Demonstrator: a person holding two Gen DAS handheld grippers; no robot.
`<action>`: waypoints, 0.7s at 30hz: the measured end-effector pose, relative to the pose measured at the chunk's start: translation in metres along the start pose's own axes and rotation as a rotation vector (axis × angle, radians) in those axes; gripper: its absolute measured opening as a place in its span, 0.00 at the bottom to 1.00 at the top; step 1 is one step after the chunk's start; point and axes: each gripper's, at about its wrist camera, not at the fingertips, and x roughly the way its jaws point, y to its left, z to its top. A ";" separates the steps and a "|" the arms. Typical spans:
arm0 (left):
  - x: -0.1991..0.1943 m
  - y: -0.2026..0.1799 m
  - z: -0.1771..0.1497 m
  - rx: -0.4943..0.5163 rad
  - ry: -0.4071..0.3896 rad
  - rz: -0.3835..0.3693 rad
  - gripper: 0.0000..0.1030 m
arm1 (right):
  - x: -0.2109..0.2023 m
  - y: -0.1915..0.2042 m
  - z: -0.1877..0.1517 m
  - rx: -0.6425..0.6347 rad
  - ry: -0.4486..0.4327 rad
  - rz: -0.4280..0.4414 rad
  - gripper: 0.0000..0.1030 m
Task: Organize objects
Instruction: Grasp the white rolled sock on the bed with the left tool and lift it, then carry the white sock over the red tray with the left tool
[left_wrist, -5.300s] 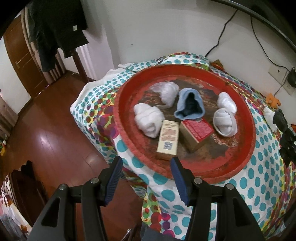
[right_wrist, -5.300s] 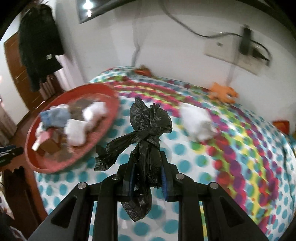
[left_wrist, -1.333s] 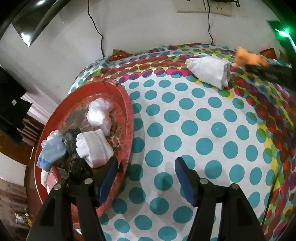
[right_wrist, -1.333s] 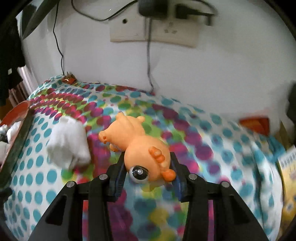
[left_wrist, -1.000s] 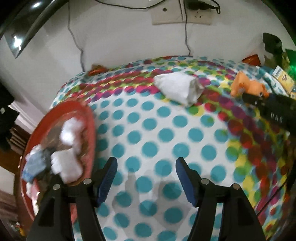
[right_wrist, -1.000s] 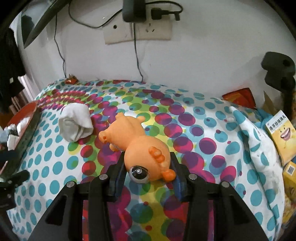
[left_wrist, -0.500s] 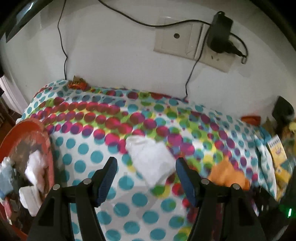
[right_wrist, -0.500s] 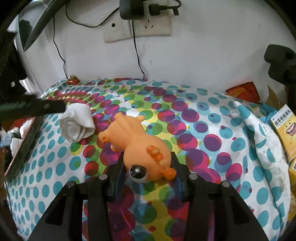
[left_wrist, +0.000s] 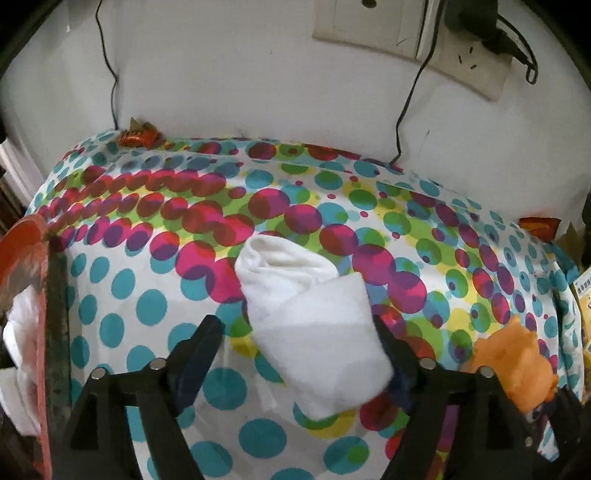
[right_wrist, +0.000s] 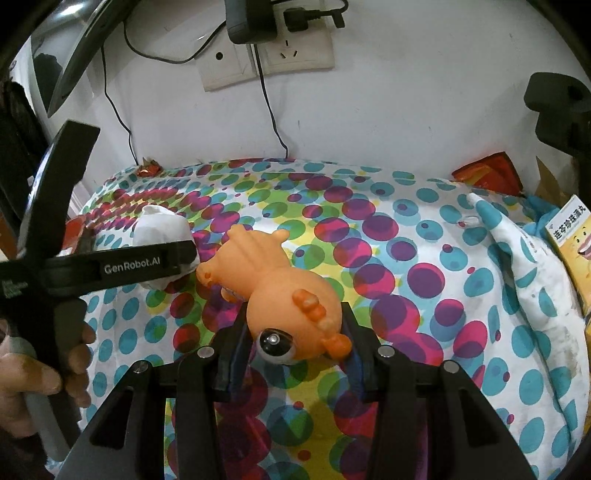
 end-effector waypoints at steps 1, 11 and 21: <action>0.000 0.001 -0.001 0.002 -0.010 -0.007 0.81 | 0.000 0.001 0.000 -0.003 0.001 -0.005 0.41; -0.010 -0.011 -0.011 0.131 -0.081 -0.057 0.44 | 0.003 0.008 0.000 -0.039 0.018 -0.038 0.41; -0.036 0.001 -0.047 0.169 -0.071 -0.087 0.38 | 0.004 0.014 0.000 -0.060 0.021 -0.058 0.41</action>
